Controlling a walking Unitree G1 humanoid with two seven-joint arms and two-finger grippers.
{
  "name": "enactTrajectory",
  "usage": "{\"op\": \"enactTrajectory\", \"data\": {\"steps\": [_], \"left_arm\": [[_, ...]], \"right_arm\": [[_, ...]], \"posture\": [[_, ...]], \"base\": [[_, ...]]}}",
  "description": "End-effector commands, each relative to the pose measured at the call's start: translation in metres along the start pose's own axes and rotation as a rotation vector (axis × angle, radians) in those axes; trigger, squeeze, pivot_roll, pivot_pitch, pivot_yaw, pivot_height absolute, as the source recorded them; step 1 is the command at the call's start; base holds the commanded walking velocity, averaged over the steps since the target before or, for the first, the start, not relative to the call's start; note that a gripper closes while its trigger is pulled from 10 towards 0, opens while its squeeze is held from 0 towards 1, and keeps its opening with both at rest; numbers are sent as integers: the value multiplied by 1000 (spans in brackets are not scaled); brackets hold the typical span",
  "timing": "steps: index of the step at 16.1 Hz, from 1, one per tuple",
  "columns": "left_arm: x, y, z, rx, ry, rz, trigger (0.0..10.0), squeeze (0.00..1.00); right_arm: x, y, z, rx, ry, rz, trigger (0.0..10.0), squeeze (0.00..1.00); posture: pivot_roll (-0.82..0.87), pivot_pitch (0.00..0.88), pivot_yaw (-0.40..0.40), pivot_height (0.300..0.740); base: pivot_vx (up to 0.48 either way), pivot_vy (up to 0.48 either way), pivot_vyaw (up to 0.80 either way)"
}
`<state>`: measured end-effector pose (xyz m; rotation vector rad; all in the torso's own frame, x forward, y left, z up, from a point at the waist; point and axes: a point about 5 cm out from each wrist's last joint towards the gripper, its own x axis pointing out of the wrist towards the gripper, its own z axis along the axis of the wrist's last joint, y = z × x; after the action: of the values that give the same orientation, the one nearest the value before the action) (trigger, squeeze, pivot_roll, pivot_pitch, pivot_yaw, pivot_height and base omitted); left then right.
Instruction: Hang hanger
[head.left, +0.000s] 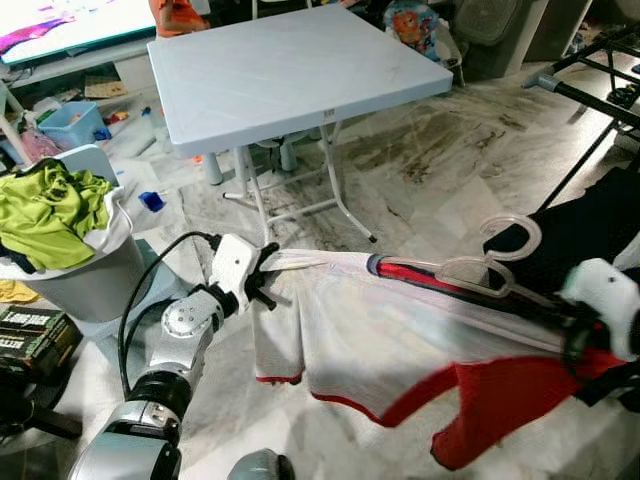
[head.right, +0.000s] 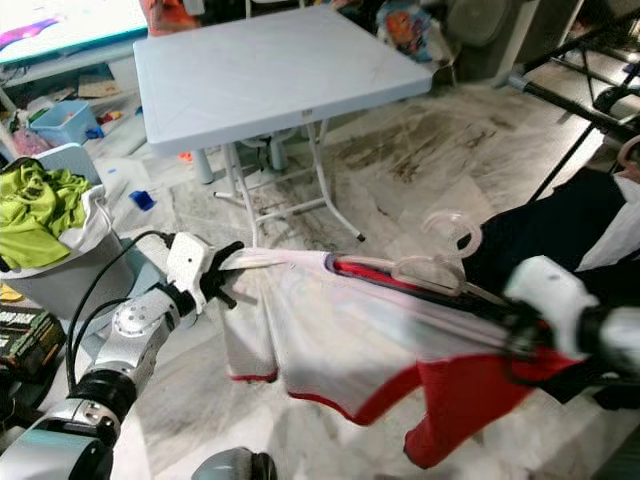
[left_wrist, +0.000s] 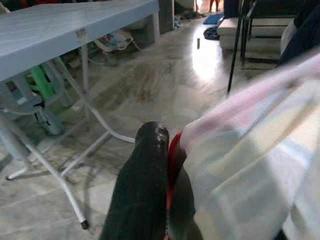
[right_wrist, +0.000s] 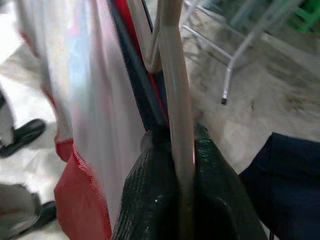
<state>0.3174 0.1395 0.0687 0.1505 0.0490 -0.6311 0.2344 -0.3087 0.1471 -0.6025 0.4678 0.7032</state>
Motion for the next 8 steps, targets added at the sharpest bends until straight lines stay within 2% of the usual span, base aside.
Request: {"op": "enactTrajectory", "data": {"steps": [1, 2, 6, 7, 8], "left_arm": [[-5, 13, 6, 60, -6, 61, 10000, 1000], [0, 3, 1, 124, 38, 50, 10000, 1000], [-1, -1, -14, 117, 131, 101, 10000, 1000], [-2, -1, -16, 114, 141, 129, 10000, 1000], [-2, 0, -16, 109, 139, 138, 10000, 1000]], "right_arm": [[-1, -14, -3, 20, 33, -167, 10000, 0], [27, -3, 7, 135, -81, -317, 10000, 0], [50, 13, 15, 240, -175, -479, 10000, 0], [64, 30, 11, 253, -148, -493, 10000, 0], [67, 35, 9, 276, -143, -485, 10000, 0]], "posture": [[-172, 0, 66, 740], [-151, 0, 55, 740], [-147, 0, 56, 740], [-137, 0, 60, 740], [-134, 0, 65, 740]], "base": [[0, 0, 0], [0, 0, 0], [0, 0, 0], [0, 0, 0], [0, 0, 0]]}}
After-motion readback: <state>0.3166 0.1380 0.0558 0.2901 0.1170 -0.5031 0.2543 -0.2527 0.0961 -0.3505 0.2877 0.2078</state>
